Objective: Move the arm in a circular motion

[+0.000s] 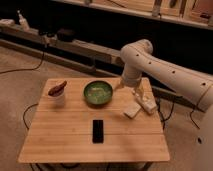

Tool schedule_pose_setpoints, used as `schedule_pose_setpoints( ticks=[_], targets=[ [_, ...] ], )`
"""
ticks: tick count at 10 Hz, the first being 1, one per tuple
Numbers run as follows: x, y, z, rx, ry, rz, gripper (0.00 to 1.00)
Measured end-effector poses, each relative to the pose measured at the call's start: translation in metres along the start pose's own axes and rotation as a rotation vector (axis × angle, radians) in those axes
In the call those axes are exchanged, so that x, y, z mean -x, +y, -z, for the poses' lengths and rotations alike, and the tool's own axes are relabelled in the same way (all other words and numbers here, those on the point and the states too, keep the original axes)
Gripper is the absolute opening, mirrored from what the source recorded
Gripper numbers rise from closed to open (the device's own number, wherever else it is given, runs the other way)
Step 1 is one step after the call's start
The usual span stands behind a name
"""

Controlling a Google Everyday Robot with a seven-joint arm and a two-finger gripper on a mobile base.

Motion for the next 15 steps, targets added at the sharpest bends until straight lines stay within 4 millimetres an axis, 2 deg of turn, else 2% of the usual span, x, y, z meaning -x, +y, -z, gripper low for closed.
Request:
schedule_pose_setpoints(
  ticks=[5,6,9,10,11,12,13,15],
  targets=[
    [-0.002,0.002,0.0,-0.002,0.0,-0.006,0.8],
    [-0.012,0.014,-0.001,-0.009,0.0,-0.044,0.8],
    [-0.057,0.067,-0.005,-0.01,0.017,-0.163,0.8],
    [-0.073,0.079,-0.005,-0.015,0.022,-0.183,0.8],
    [-0.09,0.082,-0.006,-0.026,0.024,-0.188,0.8],
    [-0.105,0.08,-0.008,-0.033,0.025,-0.183,0.8],
    [-0.118,0.067,-0.012,-0.039,0.023,-0.163,0.8],
    [-0.134,0.031,-0.022,-0.036,0.018,-0.107,0.8]
  ],
)
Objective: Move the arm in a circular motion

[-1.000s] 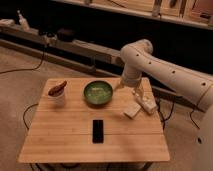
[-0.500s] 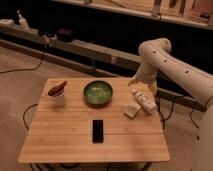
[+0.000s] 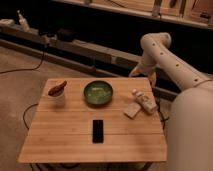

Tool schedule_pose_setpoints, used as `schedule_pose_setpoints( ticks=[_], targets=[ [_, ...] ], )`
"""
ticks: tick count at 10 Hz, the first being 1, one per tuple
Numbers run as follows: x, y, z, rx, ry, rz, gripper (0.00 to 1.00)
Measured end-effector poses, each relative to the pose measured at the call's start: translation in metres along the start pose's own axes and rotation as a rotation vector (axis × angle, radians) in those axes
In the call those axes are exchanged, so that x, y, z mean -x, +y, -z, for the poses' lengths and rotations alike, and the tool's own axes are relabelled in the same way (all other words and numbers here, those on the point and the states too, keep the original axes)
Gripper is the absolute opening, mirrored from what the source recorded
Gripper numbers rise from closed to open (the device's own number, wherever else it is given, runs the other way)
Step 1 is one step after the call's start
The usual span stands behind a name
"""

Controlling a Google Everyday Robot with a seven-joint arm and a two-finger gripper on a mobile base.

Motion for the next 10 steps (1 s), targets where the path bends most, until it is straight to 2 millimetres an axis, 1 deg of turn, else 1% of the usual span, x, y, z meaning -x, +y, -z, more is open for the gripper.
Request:
schedule_pose_setpoints(
  ticks=[1,2,3,4,5,6,7,8,9,10],
  targets=[
    [0.001,-0.028,-0.009,0.013,-0.003,0.045,0.8],
    [0.005,-0.048,-0.015,0.023,-0.005,0.081,0.8],
    [0.015,-0.071,-0.021,0.036,-0.008,0.129,0.8],
    [0.031,-0.098,-0.025,0.047,-0.011,0.193,0.8],
    [0.05,-0.12,-0.026,0.046,-0.014,0.251,0.8],
    [0.075,-0.138,-0.024,0.038,-0.02,0.308,0.8],
    [0.099,-0.146,-0.017,0.026,-0.026,0.342,0.8],
    [0.121,-0.147,-0.012,0.023,-0.039,0.364,0.8],
    [0.146,-0.142,-0.006,0.016,-0.068,0.379,0.8],
    [0.159,-0.137,-0.003,0.013,-0.087,0.386,0.8]
  ],
)
